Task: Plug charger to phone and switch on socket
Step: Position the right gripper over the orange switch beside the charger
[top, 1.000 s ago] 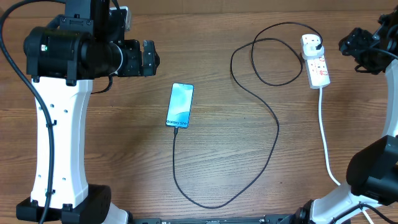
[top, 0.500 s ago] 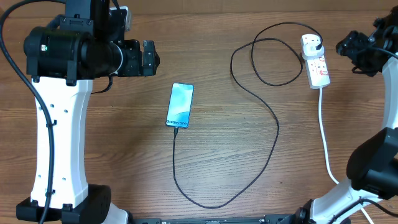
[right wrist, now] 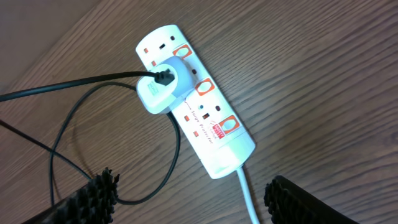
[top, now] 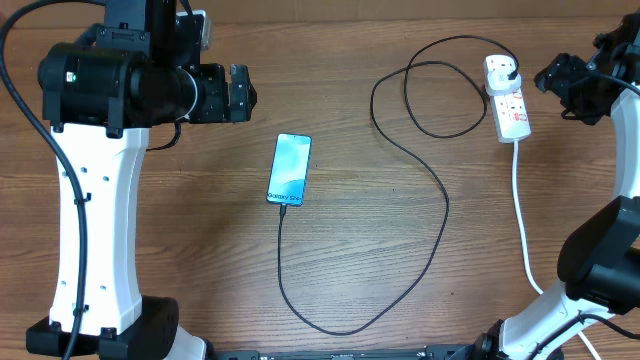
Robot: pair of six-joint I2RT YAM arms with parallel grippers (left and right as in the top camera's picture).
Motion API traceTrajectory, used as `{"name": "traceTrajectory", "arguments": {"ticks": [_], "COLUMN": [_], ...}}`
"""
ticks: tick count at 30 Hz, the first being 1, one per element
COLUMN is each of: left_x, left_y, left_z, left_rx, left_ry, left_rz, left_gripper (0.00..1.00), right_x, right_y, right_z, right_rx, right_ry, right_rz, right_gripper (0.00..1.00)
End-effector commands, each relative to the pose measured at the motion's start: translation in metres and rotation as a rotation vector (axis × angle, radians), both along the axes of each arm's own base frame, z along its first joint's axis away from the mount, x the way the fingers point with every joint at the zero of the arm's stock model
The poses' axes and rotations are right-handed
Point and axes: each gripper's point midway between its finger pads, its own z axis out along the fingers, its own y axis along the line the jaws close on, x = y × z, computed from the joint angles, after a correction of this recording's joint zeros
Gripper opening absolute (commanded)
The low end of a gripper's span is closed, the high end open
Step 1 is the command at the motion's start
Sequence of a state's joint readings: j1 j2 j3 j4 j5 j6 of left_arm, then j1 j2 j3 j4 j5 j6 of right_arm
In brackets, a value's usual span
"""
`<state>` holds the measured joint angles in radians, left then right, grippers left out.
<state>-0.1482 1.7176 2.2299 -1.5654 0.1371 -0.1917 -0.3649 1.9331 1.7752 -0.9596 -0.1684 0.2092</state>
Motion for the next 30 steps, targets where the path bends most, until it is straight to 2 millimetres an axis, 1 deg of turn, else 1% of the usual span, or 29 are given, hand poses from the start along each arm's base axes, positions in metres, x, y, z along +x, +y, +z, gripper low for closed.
{"name": "traceTrajectory", "arguments": {"ticks": [1,7,12,16,20,22,25,30], "left_x": [-0.004,-0.004,-0.004,-0.004,-0.004,-0.004,-0.004,-0.004], "left_y": [0.004,0.004,0.004,0.004,0.004,0.004,0.004,0.004], "left_z": [0.008,0.008,0.008,0.008,0.008,0.008,0.008,0.008], "left_rx": [0.011,0.011,0.011,0.011,0.011,0.011,0.011,0.011], "left_ry": [-0.026,-0.026,-0.026,-0.026,-0.026,-0.026,-0.026,-0.026], "left_rz": [-0.001,-0.001,-0.001,-0.001,-0.001,-0.001,-0.001,-0.001], "left_gripper": [1.0,1.0,1.0,1.0,1.0,1.0,1.0,1.0], "right_x": [0.003,0.003,0.003,0.003,0.005,0.008,0.011,0.018], "right_y": [0.003,0.008,0.007,0.004,-0.007,-0.012,-0.017,-0.024], "right_z": [0.004,0.004,0.004,0.004,-0.001,-0.007,-0.02,-0.055], "right_rx": [0.011,0.036,0.034,0.018,-0.026,-0.042,-0.051,-0.056], "right_ry": [-0.018,-0.018,-0.018,-0.017,-0.007,-0.001,0.02,0.068], "right_rz": [0.012,0.025,0.023,0.01,-0.02,-0.03,-0.038,-0.049], "right_gripper": [0.76,0.76,0.77,0.77,0.77,0.77,0.77,0.77]}}
